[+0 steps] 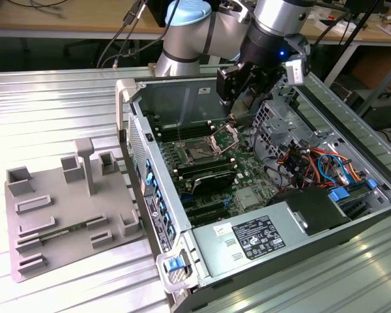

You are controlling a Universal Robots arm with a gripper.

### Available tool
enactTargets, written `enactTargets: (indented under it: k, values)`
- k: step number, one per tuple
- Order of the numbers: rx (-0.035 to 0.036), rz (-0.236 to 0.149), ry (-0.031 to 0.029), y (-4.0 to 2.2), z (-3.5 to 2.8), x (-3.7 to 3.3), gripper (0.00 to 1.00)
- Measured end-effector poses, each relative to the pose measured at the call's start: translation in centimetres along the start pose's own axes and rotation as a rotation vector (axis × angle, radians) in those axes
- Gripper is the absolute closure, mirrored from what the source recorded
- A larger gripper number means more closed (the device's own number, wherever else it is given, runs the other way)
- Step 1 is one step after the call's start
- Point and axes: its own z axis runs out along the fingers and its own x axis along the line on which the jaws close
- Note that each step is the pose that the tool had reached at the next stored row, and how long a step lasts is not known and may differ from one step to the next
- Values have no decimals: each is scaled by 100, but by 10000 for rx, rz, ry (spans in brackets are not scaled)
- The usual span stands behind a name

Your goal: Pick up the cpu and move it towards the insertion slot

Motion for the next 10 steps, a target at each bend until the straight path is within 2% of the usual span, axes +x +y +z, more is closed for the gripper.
enactTargets:
  k: [10]
  values:
    - [-1, 1, -1, 80, 52, -63, 45]
